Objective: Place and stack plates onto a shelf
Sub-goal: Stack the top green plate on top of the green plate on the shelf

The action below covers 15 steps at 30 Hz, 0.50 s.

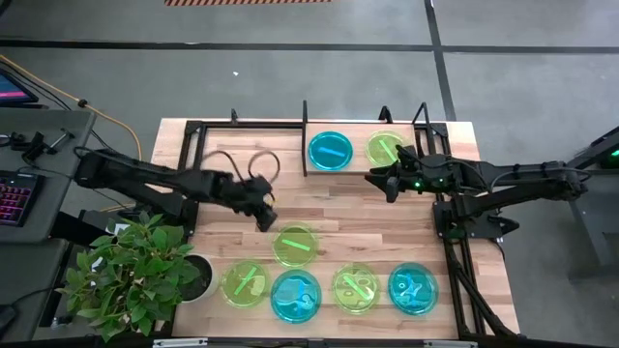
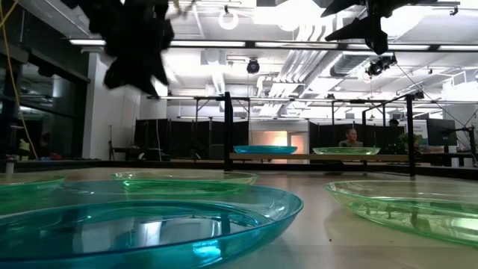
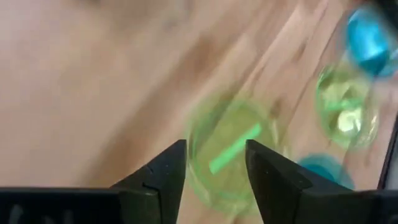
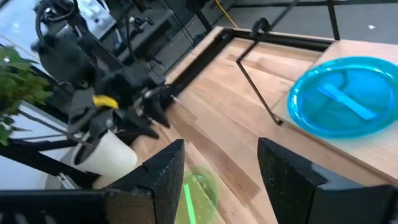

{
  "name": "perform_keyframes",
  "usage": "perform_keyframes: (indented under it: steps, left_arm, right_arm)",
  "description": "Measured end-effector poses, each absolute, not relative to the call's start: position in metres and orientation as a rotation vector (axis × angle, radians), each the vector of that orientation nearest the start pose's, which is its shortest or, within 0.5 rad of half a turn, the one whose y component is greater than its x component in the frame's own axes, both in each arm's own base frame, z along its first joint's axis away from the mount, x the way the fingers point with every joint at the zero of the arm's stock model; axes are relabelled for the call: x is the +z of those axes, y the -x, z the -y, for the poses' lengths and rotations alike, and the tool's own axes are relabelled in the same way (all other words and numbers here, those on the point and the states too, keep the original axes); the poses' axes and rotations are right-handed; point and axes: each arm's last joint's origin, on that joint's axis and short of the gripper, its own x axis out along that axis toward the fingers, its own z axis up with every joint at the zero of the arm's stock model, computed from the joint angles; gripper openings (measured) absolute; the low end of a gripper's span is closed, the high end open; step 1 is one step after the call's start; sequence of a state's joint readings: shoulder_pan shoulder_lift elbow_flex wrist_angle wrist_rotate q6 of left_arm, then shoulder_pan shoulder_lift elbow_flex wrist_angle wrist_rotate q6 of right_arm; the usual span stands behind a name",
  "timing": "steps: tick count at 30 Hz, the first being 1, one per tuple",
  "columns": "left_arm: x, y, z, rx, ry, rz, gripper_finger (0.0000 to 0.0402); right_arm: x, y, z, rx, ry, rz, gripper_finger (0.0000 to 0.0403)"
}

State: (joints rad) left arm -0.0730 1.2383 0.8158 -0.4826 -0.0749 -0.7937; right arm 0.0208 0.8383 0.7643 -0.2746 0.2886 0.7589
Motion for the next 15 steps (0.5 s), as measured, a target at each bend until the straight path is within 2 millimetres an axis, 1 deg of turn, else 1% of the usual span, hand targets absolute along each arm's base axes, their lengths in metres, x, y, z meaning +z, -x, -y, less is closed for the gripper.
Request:
perform_keyframes:
  steps: [3,6,9,15]
  left_arm:
    - [0.203,-0.251,0.022,0.356,0.784,-0.919,0.016]
    - [0.179,-0.259,0.023,0.413,0.832,-0.99,0.0161]
    - [0.165,-0.268,0.022,0.445,0.858,-1.008,0.0161]
    - [0.145,-0.274,0.022,0.515,0.906,-1.049,0.0161]
  right_arm:
    - [0.309,-0.182,0.004,-0.383,-0.692,-0.23,0.0188]
    - [0.308,-0.182,0.004,-0.384,-0.692,-0.233,0.0188]
    - [0.308,-0.182,0.004,-0.386,-0.693,-0.237,0.0188]
    - [0.307,-0.181,0.004,-0.387,-0.692,-0.251,0.0188]
